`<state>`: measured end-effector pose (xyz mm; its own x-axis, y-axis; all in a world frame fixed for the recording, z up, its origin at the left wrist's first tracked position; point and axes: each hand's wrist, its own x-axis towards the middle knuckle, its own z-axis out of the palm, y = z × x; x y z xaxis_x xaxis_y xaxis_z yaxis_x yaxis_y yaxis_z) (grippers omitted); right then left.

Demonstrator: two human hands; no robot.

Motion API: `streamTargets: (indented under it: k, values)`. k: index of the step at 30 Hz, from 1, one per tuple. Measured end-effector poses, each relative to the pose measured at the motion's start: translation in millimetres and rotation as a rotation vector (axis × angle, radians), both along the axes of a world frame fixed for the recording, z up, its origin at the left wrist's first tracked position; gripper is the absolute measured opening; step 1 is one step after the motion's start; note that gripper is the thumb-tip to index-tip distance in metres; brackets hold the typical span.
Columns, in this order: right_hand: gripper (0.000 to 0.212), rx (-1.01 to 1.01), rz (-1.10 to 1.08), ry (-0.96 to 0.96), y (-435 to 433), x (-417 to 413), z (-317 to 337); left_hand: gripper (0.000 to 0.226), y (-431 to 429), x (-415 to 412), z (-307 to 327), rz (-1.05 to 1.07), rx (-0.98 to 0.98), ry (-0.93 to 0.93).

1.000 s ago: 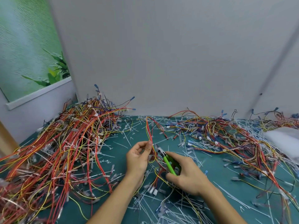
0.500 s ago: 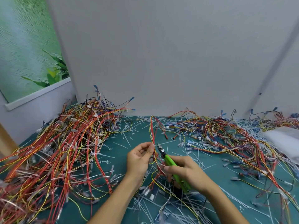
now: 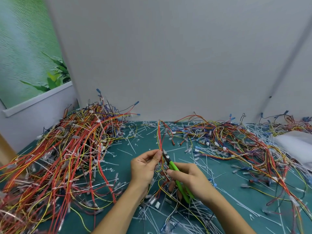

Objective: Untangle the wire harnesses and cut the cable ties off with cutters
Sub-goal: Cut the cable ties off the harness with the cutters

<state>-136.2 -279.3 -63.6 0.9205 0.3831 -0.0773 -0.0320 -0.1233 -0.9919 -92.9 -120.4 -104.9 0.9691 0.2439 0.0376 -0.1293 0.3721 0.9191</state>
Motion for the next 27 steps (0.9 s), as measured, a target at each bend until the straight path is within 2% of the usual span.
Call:
streamTargets:
  k: [9, 17, 21, 27]
  values:
    - [0.029, -0.002, 0.018, 0.020, 2.4, 1.3, -3.5, 0.010, 1.5, 0.0, -0.2, 0.003, -0.013, 0.010]
    - [0.038, 0.051, 0.026, 0.068, -0.1, -0.7, 5.7, 0.010, -0.6, -2.8, 0.8, -0.028, 0.040, 0.014]
    - [0.022, -0.040, -0.009, 0.012, -2.0, -1.1, 3.5, 0.010, -0.9, -3.5, 1.8, -0.024, 0.035, 0.014]
    - [0.021, -0.078, -0.009, -0.005, -2.9, -1.1, 2.9, 0.010, 0.2, -5.0, 3.2, -0.029, 0.029, 0.011]
